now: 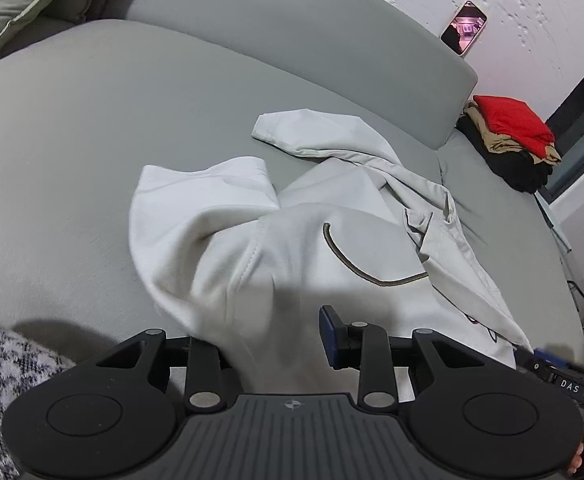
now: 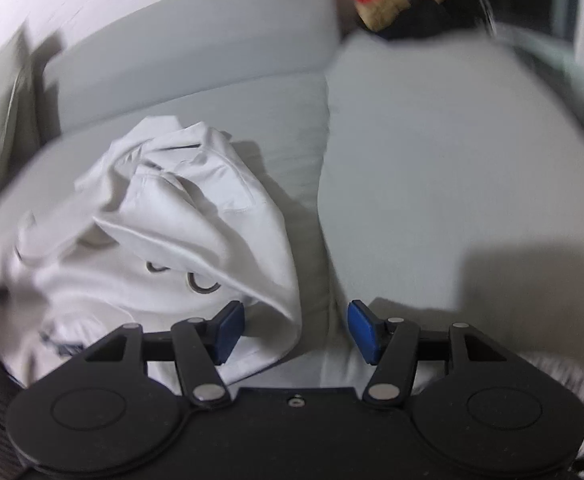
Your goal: Fold clothes
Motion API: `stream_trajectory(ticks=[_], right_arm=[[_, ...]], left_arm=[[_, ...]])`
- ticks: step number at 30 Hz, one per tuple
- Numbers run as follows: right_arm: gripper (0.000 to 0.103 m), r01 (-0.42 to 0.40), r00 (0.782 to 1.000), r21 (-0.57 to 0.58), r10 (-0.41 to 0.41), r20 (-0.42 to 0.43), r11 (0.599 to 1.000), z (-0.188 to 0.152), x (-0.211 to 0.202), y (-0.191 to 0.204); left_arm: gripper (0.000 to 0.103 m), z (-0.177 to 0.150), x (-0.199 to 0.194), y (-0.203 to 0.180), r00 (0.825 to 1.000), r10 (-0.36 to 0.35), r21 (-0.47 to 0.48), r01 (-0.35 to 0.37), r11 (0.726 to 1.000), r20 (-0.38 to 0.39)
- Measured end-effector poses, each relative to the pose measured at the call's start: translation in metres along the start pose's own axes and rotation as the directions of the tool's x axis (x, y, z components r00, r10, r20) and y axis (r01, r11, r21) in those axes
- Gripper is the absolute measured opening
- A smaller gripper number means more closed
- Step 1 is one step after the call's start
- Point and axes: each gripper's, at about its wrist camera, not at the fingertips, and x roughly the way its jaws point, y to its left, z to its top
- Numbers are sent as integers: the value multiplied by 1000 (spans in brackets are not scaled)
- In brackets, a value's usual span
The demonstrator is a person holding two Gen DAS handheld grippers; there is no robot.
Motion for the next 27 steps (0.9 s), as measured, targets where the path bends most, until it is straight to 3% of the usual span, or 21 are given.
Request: stream_trajectory(ticks=[3, 8, 10, 11, 12, 13, 16, 18, 20, 22, 25, 27], right_arm=[[71, 73, 995, -192, -58, 84, 979, 1, -3, 31], [65, 109, 988, -500, -36, 153, 859, 5, 19, 92], [53, 99, 990, -547, -25, 141, 831, 9, 30, 102], [36, 89, 991, -561, -18, 131, 823, 12, 35, 106], [12, 65, 994, -542, -7, 109, 838, 17, 38, 104], [0, 44, 996, -498, 0, 89, 866, 23, 39, 98], [1, 38, 993, -223, -12, 120, 974, 44, 19, 57], [1, 36, 988, 73, -47, 145, 997, 55, 4, 3], [1, 17, 986, 380, -78, 146, 925, 65, -3, -59], [1, -32, 994, 567, -33, 104, 823, 59, 2, -109], [5, -47, 999, 637, 45, 20, 769, 44, 14, -135], [21, -111, 993, 679, 115, 40, 725, 30, 6, -140]], left_arm=[[30, 0, 2, 0, 1000, 1, -10, -1, 1000, 4], [30, 1, 3, 2, 1000, -1, -21, 1, 1000, 7], [30, 1, 2, 2, 1000, 1, -21, -1, 1000, 7], [30, 0, 2, 2, 1000, 2, -21, -2, 1000, 8], [30, 0, 2, 2, 1000, 6, -19, -5, 1000, 8], [30, 0, 2, 1, 1000, 9, -17, -8, 1000, 8], [30, 0, 2, 1, 1000, 12, -15, -12, 1000, 10], [30, 0, 2, 2, 1000, 9, -19, -9, 1000, 9], [30, 1, 2, 4, 1000, 2, -31, -1, 1000, 8], [30, 1, 1, 4, 1000, 3, -27, -3, 1000, 8], [30, 1, 0, 4, 1000, 6, -25, -5, 1000, 8], [30, 0, -1, 5, 1000, 2, -32, -2, 999, 7]])
